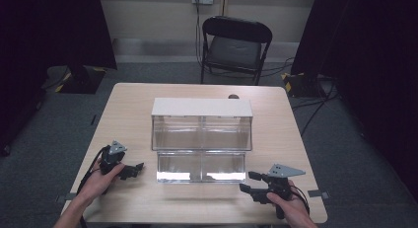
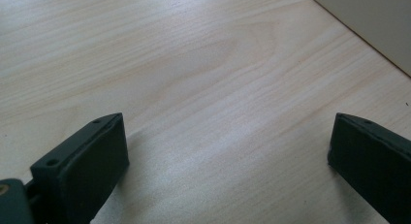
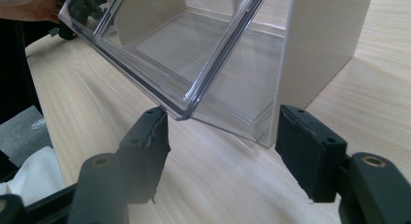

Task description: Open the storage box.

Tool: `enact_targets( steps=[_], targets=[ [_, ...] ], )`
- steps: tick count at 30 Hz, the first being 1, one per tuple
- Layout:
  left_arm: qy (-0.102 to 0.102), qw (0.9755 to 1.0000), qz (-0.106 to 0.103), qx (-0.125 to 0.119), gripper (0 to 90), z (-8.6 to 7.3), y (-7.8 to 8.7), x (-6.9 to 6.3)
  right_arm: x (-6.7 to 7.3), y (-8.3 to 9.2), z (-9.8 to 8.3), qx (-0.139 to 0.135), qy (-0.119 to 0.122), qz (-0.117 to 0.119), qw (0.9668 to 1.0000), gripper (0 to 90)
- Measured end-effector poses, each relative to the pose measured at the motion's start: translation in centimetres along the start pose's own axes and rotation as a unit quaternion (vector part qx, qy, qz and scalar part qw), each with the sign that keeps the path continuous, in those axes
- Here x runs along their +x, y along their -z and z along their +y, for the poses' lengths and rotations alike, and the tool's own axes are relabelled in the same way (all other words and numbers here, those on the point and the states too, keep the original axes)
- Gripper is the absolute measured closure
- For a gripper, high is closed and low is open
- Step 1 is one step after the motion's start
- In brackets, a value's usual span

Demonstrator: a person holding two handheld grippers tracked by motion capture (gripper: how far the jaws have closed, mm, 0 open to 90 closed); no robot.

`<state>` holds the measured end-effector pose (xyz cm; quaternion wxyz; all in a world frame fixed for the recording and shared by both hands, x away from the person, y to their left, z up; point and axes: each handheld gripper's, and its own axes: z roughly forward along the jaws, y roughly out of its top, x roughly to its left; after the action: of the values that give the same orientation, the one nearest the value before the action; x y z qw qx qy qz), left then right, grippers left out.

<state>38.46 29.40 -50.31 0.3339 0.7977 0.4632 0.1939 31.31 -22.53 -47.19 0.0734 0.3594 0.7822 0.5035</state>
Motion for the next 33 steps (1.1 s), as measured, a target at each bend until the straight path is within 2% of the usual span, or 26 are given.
enact_targets(
  steps=[9,10,22,33],
  targets=[
    [-0.003,1.0,0.001,0.0,0.1,0.0,0.03,0.03,0.0,0.02,-0.04,-0.001,-0.001,0.004,1.0,37.6],
    [-0.003,1.0,0.002,0.0,0.2,0.0,0.03,0.03,0.0,0.1,0.02,-0.01,-0.003,0.02,0.9997,37.3],
    [-0.003,1.0,0.002,0.0,0.1,0.0,0.03,0.03,0.15,0.43,0.3,-0.019,0.0,0.023,0.9996,34.1],
    [-0.004,1.0,0.002,0.0,0.2,-0.01,0.03,0.03,0.36,0.56,0.54,-0.03,0.016,0.024,0.9991,32.5]
  ],
)
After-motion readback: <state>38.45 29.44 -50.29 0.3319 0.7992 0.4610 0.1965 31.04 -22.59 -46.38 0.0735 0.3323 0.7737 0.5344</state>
